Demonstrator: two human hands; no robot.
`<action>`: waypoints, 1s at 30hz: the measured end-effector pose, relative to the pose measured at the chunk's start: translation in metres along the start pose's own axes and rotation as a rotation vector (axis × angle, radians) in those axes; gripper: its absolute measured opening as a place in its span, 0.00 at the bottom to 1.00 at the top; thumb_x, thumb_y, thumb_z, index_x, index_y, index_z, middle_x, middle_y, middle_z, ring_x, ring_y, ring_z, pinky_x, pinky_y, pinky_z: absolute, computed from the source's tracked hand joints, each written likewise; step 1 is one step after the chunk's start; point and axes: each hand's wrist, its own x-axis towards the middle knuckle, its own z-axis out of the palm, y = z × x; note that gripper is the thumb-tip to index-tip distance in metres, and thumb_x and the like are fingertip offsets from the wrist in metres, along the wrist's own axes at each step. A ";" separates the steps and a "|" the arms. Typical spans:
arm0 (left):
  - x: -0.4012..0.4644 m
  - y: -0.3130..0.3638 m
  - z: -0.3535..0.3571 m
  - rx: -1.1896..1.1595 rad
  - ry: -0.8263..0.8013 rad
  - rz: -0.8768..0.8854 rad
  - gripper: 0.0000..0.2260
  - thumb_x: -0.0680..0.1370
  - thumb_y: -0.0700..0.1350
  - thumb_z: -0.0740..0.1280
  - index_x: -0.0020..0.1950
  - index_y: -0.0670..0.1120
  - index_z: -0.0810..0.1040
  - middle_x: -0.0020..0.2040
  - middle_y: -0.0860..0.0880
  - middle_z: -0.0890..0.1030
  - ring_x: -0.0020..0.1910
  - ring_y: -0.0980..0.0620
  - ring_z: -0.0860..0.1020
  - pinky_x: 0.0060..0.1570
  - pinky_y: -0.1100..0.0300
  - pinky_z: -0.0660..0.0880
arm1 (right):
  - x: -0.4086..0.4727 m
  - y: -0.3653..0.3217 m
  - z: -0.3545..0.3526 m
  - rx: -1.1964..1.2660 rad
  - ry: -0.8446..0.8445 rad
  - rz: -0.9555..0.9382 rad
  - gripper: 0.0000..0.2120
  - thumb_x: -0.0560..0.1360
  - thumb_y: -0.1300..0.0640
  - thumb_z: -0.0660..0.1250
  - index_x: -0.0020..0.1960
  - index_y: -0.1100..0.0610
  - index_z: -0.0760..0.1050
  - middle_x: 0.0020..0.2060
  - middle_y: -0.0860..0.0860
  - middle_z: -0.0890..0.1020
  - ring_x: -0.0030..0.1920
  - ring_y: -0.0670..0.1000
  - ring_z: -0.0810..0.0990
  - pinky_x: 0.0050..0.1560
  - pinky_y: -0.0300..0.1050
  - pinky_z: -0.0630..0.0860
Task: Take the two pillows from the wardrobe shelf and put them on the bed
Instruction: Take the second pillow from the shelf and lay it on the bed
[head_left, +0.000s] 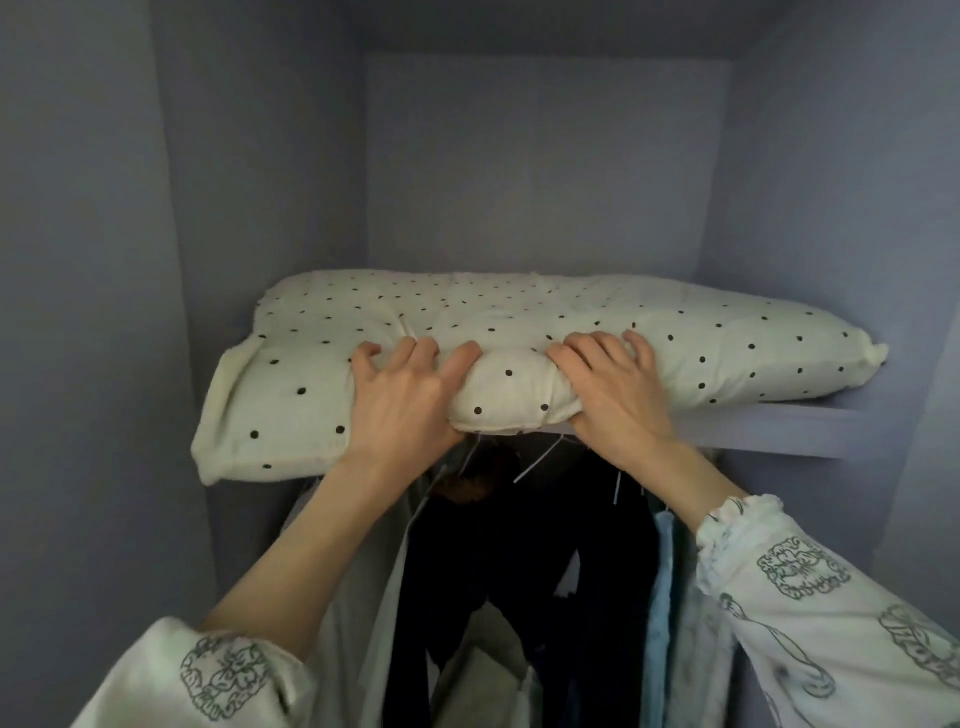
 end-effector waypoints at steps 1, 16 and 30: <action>-0.010 0.005 -0.003 -0.008 0.015 -0.010 0.28 0.60 0.53 0.75 0.59 0.51 0.75 0.44 0.45 0.78 0.45 0.43 0.77 0.52 0.40 0.67 | -0.008 -0.002 -0.003 0.008 0.002 -0.003 0.29 0.62 0.61 0.73 0.62 0.55 0.73 0.57 0.54 0.78 0.59 0.57 0.74 0.66 0.61 0.59; -0.050 0.031 -0.006 0.102 -0.119 0.005 0.33 0.60 0.54 0.74 0.61 0.46 0.69 0.46 0.42 0.74 0.45 0.42 0.74 0.51 0.43 0.70 | 0.021 -0.021 -0.025 0.319 -0.078 0.175 0.19 0.76 0.46 0.58 0.64 0.51 0.72 0.66 0.51 0.70 0.69 0.51 0.62 0.68 0.60 0.55; -0.030 -0.019 0.009 -0.108 -0.146 -0.054 0.21 0.77 0.57 0.52 0.64 0.46 0.69 0.56 0.45 0.74 0.55 0.43 0.71 0.56 0.46 0.65 | 0.025 -0.051 0.026 0.040 -0.029 0.166 0.22 0.77 0.44 0.47 0.63 0.51 0.69 0.61 0.50 0.74 0.66 0.52 0.67 0.66 0.70 0.47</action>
